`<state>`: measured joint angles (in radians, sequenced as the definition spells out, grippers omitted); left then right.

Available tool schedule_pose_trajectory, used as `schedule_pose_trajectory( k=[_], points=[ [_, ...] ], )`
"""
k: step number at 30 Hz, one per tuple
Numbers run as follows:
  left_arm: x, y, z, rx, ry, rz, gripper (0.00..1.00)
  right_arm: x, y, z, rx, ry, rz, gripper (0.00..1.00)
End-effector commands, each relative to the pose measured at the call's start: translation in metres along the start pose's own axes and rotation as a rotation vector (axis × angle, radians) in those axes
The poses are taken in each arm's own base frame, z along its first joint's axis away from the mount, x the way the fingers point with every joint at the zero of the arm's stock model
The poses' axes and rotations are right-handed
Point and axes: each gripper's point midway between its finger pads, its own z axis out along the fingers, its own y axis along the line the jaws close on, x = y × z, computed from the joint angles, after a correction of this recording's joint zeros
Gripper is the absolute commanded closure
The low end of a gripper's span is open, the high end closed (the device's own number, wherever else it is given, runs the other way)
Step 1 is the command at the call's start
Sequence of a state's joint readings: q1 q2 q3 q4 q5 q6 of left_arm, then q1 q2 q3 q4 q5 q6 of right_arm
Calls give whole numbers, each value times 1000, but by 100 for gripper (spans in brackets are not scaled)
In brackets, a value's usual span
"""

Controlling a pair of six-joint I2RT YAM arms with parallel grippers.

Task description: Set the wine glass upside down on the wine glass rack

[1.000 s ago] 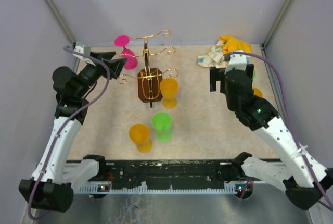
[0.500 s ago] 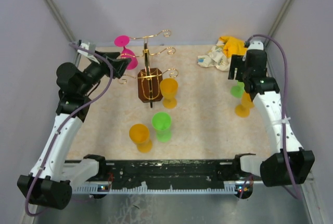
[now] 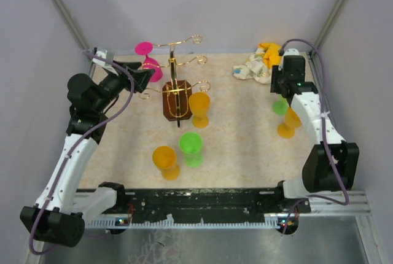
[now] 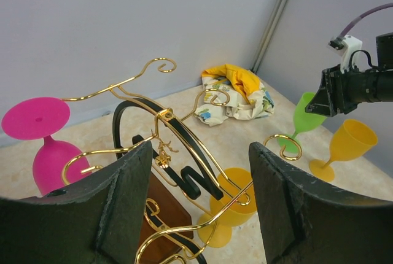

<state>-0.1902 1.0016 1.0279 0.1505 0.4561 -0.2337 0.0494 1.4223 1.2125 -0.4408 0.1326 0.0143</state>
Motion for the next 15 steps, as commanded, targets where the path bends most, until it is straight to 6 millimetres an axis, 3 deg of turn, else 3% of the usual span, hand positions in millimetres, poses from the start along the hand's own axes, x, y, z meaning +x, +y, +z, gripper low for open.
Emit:
schedule_pose_trajectory(
  k=[1,5,9,12,15],
  points=[
    [-1,-1,0,0,-5,11,30,-29,-6,3,31,-73,-13,61],
    [2,0,1,-3,1,8,30,-21,-11,10,52,-45,-15,65],
    [2,0,2,-5,3,2,30,-20,-11,12,51,-39,-15,79],
    [1,-1,2,-3,2,-7,31,-23,-12,10,51,-43,-14,99],
    [-2,-6,4,9,7,-34,31,-34,-13,3,51,-61,-12,100]
  ],
)
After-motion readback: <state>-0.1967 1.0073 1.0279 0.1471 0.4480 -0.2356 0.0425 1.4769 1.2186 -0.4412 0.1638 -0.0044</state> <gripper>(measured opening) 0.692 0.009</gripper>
